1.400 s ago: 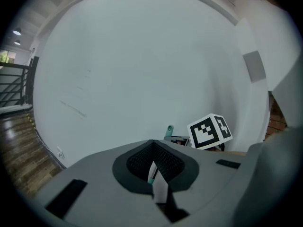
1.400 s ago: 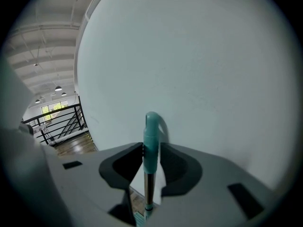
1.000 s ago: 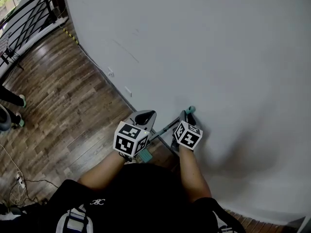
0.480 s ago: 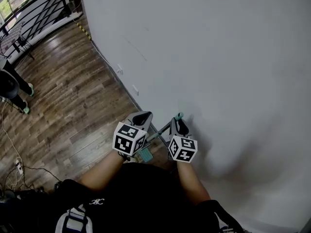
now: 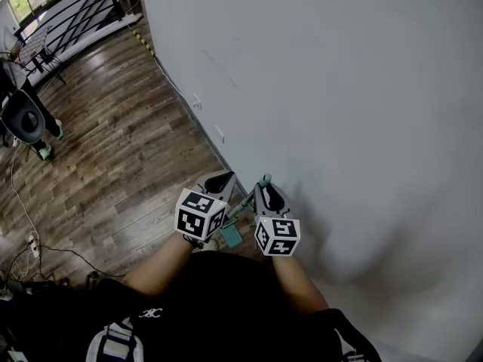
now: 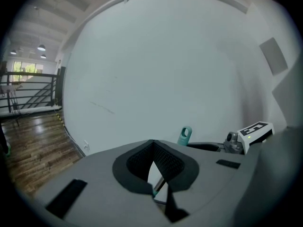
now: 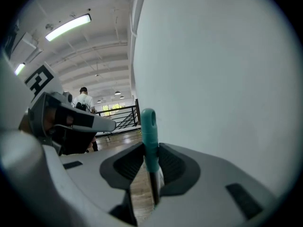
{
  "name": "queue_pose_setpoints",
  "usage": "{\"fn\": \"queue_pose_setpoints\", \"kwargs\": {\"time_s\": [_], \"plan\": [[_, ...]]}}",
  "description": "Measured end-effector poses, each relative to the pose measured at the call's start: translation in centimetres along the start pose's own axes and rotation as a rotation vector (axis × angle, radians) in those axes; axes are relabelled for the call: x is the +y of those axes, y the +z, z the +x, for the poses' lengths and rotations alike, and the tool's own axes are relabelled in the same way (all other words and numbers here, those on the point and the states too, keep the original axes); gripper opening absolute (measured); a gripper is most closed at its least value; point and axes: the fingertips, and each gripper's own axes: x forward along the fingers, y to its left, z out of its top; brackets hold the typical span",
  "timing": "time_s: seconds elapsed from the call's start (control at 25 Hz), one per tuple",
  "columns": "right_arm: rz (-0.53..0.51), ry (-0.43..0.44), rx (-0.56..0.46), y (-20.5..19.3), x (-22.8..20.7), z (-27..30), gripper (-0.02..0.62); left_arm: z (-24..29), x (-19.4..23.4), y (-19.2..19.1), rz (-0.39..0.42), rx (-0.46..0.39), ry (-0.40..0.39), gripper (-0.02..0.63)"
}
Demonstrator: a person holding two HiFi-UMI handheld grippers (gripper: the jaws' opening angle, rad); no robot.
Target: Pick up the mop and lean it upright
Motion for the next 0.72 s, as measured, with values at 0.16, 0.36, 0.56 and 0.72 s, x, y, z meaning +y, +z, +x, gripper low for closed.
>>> {"fn": "queue_pose_setpoints", "kwargs": {"time_s": [0.16,0.36,0.56,0.72], "plan": [[-0.008,0.013,-0.002,-0.2,0.3,-0.2,0.109,-0.4,0.2,-0.6,0.005,0.006,0.025,-0.003],[-0.035,0.023,-0.002,-0.6,1.3,-0.9,0.109,-1.2,0.6,-1.3,0.038,0.010,0.080,-0.003],[-0.032,0.029,0.002,-0.6,1.4,-1.1,0.109,-1.6,0.7,-1.4,-0.022,-0.003,0.081,-0.003],[-0.017,0.019,0.009,-0.7,1.1,-1.4,0.109,-2.2,0.3,-1.5,-0.022,-0.011,0.070,-0.003]]}}
